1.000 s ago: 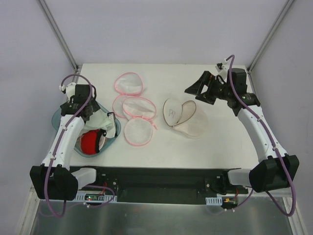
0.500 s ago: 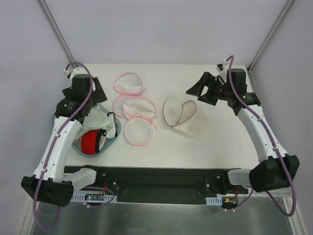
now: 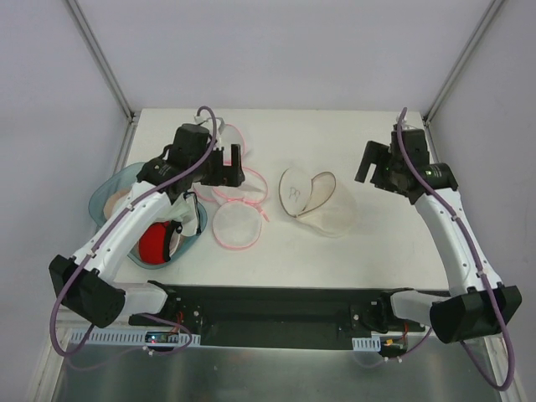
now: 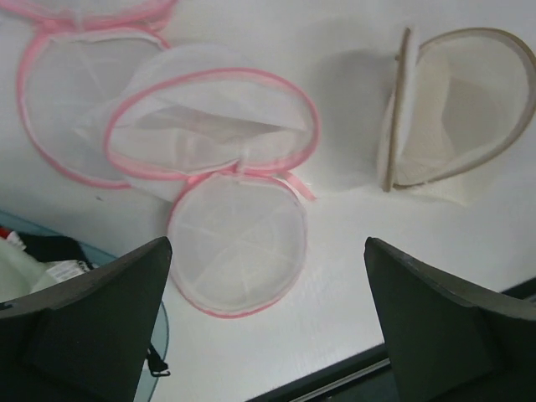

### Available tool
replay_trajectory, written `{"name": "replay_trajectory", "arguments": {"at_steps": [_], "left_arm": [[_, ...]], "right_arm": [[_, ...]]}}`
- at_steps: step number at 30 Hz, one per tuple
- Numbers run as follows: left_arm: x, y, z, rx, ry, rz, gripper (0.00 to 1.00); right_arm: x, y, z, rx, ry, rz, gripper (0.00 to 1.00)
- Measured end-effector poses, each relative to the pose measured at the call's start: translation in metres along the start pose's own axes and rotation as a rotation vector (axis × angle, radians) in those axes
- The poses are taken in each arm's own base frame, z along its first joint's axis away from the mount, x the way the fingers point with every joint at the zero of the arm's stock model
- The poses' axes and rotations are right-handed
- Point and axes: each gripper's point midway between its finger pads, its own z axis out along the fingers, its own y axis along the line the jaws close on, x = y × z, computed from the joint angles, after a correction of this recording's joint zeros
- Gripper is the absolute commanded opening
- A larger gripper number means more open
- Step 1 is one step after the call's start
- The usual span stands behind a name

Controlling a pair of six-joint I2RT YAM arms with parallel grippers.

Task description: Unzip the laundry bag and remove the bra

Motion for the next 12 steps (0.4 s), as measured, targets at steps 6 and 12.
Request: {"name": "replay_trajectory", "arguments": {"at_steps": [6, 12], "left_arm": [[0.012, -0.037, 0.009, 0.164, 0.042, 0.042, 0.99], [0.023, -0.045, 0.013, 0.213, 0.074, 0.061, 0.99]], "right_arm": [[0.016, -0.029, -0.009, 0.104, -0.026, -0.014, 0.96], [0.03, -0.042, -0.004, 0.161, 0.0, -0.025, 0.96]]}}
